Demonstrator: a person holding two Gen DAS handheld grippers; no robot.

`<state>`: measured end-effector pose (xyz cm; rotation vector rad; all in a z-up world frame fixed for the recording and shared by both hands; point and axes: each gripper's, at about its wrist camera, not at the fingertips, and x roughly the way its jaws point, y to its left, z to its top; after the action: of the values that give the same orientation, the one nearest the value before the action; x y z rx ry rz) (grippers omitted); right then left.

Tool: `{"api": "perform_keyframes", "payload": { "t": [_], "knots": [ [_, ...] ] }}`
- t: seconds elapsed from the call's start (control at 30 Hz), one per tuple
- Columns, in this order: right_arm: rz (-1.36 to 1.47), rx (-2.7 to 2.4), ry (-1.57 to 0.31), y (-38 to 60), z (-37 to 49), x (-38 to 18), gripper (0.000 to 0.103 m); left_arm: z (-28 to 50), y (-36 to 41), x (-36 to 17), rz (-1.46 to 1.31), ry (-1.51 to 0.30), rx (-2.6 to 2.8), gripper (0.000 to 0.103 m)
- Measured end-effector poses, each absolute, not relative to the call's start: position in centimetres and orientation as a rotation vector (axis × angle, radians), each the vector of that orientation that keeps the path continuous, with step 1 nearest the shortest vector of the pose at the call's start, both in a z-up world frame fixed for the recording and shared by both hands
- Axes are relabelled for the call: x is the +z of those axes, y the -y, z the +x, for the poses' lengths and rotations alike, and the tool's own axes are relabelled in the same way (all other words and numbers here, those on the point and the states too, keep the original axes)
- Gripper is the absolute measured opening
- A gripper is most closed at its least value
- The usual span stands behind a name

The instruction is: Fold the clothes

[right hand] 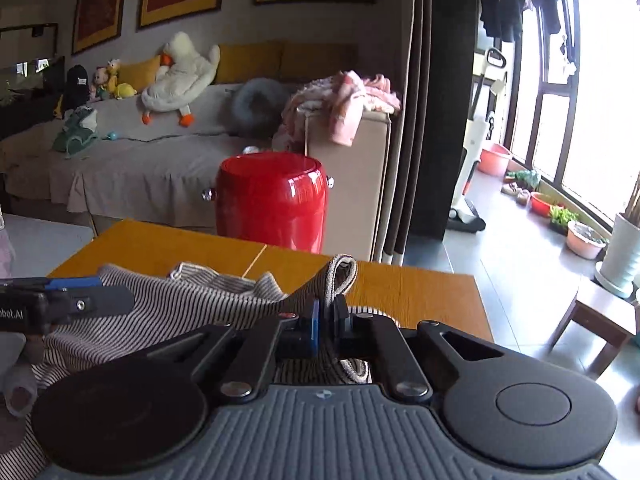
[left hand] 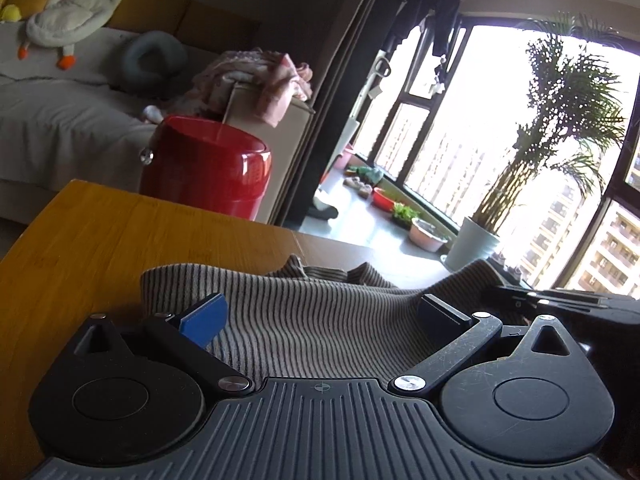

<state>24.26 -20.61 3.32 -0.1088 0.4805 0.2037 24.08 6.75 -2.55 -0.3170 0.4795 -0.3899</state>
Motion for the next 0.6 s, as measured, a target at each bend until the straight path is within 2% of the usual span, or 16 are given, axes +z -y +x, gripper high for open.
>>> {"api": "perform_keyframes", "payload": {
  "t": [0.13, 0.27, 0.33, 0.4, 0.53, 0.6],
  "knots": [
    [-0.101, 0.16, -0.568, 21.3, 25.5, 0.7, 0.006, 24.3, -6.7, -2.7, -0.321, -0.498, -0.398, 0.103],
    [-0.04, 0.12, -0.612, 22.8, 25.8, -1.9, 0.011, 24.8, -6.2, -3.0, -0.297, -0.531, -0.399, 0.103],
    [-0.03, 0.113, -0.623, 23.1, 26.0, -1.7, 0.014, 24.9, -6.1, -3.1, -0.293, -0.538, -0.397, 0.103],
    [-0.054, 0.093, -0.616, 23.0, 25.9, -1.2, 0.023, 25.1, -6.0, -3.3, -0.29, -0.545, -0.394, 0.103],
    [0.046, 0.144, -0.533, 23.5, 24.7, 0.9, 0.024, 25.2, -6.1, -3.4, -0.295, -0.551, -0.392, 0.103],
    [0.12, 0.213, -0.517, 23.6, 24.3, 1.2, 0.032, 25.3, -6.0, -3.4, -0.289, -0.552, -0.389, 0.103]
  ]
}}
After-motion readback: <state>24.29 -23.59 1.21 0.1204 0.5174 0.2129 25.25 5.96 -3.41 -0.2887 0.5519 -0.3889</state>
